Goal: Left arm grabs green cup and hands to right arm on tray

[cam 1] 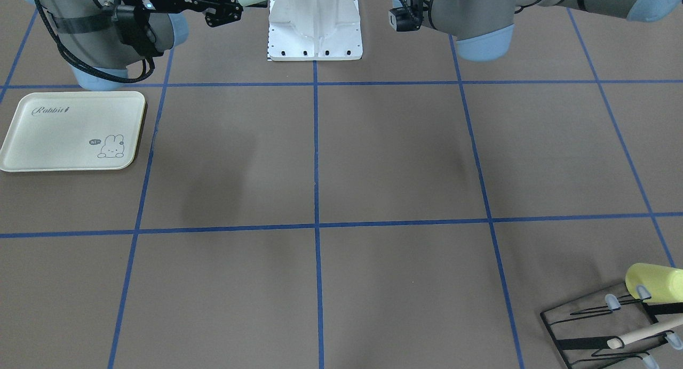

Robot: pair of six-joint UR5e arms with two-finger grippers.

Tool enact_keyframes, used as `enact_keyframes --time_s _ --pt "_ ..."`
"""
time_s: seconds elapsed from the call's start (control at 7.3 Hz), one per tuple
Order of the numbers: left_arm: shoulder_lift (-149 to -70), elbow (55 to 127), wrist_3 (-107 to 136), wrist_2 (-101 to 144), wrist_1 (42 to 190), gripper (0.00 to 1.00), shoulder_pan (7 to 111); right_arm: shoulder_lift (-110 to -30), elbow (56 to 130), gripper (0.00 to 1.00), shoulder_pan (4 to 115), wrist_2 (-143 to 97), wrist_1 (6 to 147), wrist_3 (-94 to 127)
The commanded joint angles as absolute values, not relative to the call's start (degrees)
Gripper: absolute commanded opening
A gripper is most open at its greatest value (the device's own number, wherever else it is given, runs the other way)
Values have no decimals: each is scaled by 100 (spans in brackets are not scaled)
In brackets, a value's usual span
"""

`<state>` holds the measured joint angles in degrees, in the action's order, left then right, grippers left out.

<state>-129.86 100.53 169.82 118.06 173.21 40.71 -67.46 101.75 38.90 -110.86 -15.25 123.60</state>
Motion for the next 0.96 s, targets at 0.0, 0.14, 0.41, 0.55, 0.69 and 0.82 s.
enact_keyframes --time_s 0.0,0.14,0.41,0.55,0.69,0.82 --pt "-12990 10046 16989 11795 17315 0 4061 -6794 10169 43 3885 -11039 -1661 12357" --pt "-12982 10037 16981 11717 17323 0 4000 -6794 10169 43 3885 -11039 -1687 12366" --pt "-12981 9985 16972 11707 17332 0 3981 -6794 10169 43 3885 -10987 -1731 12471" --pt "-12990 9976 16972 11707 17332 0 3981 -6794 10169 42 3885 -10960 -1731 12472" --pt "-12982 9976 16972 11707 17332 0 3938 -6794 10169 37 3885 -10960 -1740 12480" --pt "-12973 9976 16963 11655 17332 0 3877 -6794 10169 28 3885 -10951 -1740 12480"
